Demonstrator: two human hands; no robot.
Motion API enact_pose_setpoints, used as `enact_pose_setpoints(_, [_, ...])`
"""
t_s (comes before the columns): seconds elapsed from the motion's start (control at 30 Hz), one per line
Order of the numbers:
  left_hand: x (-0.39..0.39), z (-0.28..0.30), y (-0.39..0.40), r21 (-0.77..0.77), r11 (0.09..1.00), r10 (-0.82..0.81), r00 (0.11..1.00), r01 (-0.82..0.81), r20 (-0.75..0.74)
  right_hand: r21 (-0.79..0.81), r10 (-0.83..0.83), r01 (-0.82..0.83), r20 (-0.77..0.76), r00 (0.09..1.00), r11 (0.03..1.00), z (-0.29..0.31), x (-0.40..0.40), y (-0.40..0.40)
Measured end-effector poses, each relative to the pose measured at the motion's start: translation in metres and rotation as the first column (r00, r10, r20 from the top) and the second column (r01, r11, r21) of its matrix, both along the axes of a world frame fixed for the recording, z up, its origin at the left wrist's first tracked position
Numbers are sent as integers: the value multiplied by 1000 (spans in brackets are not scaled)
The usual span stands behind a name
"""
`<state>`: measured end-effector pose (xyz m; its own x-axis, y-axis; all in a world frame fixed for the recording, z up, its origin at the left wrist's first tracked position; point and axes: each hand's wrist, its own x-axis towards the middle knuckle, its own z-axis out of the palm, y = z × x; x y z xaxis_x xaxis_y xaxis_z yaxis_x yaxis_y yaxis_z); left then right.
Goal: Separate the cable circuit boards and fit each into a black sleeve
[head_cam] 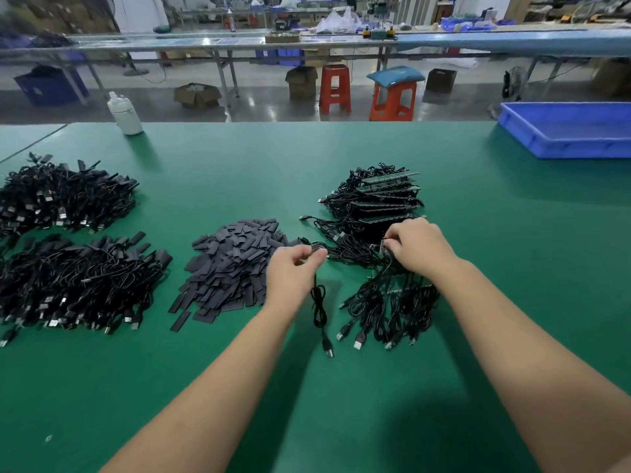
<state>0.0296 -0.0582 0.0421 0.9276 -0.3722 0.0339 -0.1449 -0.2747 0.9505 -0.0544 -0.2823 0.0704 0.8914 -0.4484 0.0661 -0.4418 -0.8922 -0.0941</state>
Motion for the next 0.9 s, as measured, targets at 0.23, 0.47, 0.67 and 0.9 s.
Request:
enact_pose_setpoints(0.23, [15,17,29,34,985,-168,986,168,-16,346,-16,-78,261,965,935,-15,2,45])
enact_pose_setpoints(0.47, [16,16,39,-62,985,-168,978,162,-121,942,-142,-272,302,943,196,-31,7,142])
enact_pose_setpoints(0.67, [42,-14,90,195,981,1,999,8,-46,977,-285,-135,178,942,163,-55,8,153])
enact_pose_setpoints(0.9, [86,-58,198,800,540,233,959,-263,159,986,-299,-42,90,950,164,-86,-3,160])
